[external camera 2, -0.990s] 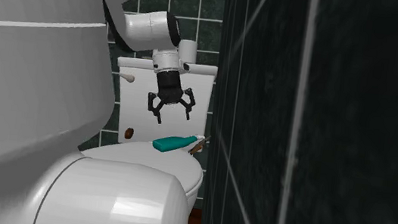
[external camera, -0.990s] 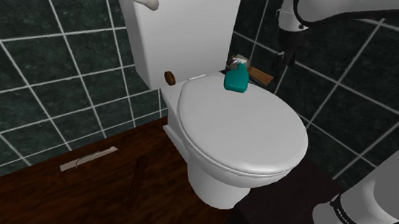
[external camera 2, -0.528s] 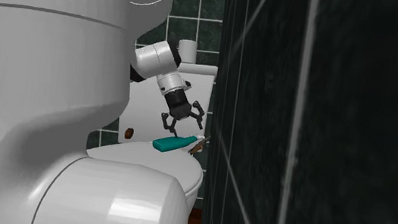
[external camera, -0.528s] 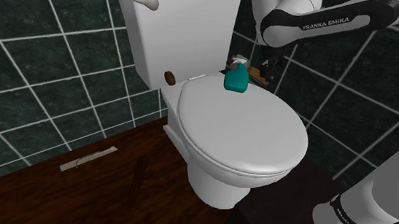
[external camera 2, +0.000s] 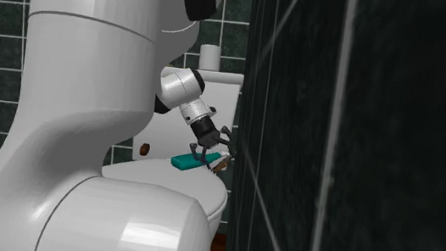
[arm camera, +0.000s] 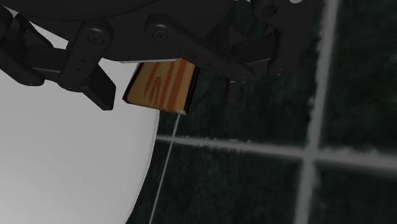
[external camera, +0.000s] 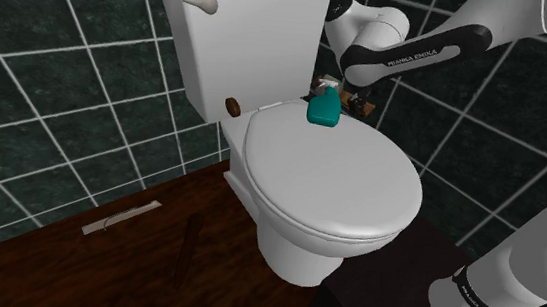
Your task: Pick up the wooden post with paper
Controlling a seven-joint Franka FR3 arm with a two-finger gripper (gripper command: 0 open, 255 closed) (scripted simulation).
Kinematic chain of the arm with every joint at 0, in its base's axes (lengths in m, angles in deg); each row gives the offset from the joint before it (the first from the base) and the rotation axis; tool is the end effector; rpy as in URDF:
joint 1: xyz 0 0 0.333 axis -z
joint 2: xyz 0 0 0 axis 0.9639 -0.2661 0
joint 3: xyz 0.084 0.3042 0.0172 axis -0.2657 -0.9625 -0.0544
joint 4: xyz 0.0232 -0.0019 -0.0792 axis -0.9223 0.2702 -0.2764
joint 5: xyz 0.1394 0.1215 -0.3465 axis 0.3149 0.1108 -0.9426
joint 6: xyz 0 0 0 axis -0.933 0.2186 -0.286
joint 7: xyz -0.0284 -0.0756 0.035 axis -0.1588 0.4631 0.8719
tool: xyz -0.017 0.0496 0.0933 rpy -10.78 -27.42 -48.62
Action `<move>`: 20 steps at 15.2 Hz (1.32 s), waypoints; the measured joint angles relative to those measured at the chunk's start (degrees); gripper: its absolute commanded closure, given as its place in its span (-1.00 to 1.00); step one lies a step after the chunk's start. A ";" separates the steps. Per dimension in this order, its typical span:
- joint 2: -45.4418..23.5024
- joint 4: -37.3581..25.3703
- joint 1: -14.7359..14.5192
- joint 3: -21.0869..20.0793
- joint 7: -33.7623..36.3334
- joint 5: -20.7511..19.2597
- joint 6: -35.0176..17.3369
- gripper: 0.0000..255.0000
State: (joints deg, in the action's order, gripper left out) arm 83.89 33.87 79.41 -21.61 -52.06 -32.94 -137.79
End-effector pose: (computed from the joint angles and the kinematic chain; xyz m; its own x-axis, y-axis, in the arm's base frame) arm 0.5386 -0.0438 0.4182 0.9555 0.0950 -0.2792 0.2356 -0.8153 0.5289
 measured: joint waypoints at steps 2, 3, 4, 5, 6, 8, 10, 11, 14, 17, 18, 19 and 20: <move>-0.66 0.64 0.01 0.02 0.79 -0.31 -1.04 -1.00; -0.99 0.84 0.02 0.04 1.10 -0.44 -1.45 -1.00; -1.06 1.07 0.05 0.06 1.25 -0.51 -1.73 1.00; -1.10 1.18 0.08 0.10 1.31 -0.56 -1.84 1.00; -1.09 1.16 0.13 0.16 1.34 -0.63 -1.91 1.00; -1.09 1.14 0.14 0.18 1.35 -0.65 -1.93 1.00; -1.09 1.20 0.15 0.18 1.38 -0.65 -1.94 1.00; -1.12 1.17 0.15 0.18 1.37 -0.63 -1.93 1.00; -1.13 1.24 0.16 0.20 1.44 -0.65 -1.98 1.00; -0.75 0.28 0.00 0.03 0.62 -0.30 -0.81 1.00; -0.40 0.02 -0.01 0.02 0.22 -0.17 -0.31 1.00; 0.06 -0.11 -0.03 -0.01 -0.12 -0.04 0.15 1.00; 0.15 -0.67 -0.06 -0.05 -0.46 0.08 0.71 1.00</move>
State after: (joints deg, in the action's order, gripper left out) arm 84.04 33.20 79.34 -21.66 -52.52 -32.86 -137.08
